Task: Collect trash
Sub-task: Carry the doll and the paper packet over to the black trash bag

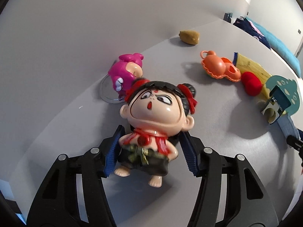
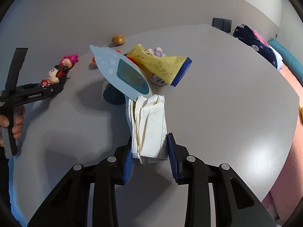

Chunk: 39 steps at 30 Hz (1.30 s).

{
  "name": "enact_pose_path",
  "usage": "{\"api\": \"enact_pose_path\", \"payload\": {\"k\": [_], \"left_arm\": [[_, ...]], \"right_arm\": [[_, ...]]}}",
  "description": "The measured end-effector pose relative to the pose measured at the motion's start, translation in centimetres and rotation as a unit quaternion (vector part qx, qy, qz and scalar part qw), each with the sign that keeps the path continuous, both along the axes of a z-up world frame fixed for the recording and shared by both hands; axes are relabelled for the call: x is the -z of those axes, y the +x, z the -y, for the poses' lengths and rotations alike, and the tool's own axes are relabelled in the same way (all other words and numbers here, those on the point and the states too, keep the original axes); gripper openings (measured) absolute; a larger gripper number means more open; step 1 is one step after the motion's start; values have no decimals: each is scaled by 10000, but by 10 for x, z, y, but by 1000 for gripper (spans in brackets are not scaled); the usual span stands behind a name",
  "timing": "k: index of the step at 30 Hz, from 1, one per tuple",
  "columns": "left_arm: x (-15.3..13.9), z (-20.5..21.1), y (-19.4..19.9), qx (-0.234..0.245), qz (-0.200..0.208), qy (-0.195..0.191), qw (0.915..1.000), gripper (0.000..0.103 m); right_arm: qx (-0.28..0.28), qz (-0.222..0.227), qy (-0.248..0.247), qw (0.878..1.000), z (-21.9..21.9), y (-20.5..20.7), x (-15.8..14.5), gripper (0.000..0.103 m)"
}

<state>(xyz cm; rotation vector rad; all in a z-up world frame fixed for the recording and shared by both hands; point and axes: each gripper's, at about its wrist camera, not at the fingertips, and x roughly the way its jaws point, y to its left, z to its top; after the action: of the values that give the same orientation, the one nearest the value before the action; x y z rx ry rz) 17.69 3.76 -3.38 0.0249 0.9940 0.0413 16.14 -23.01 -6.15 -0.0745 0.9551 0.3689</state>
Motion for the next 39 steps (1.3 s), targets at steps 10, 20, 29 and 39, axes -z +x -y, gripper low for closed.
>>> {"api": "enact_pose_path", "payload": {"k": [10,20,29,39], "left_arm": [[-38,30,-35,269,507,-193,9982,56],[-71,75,-47,675,787,-204,9944,56],[-81,130,-48,1122,871,-207,9897,56],[-84,206,-45,1745,817,-220,9810,56]], "right_arm": [[104,354,404,9985,25,-36,-38,34],[463,717,506,9951,68,-61,-69,34],[828,844,541,9915,113,-76,-77,34],[1306,898,606,9855,171,-95,-77,34]]}}
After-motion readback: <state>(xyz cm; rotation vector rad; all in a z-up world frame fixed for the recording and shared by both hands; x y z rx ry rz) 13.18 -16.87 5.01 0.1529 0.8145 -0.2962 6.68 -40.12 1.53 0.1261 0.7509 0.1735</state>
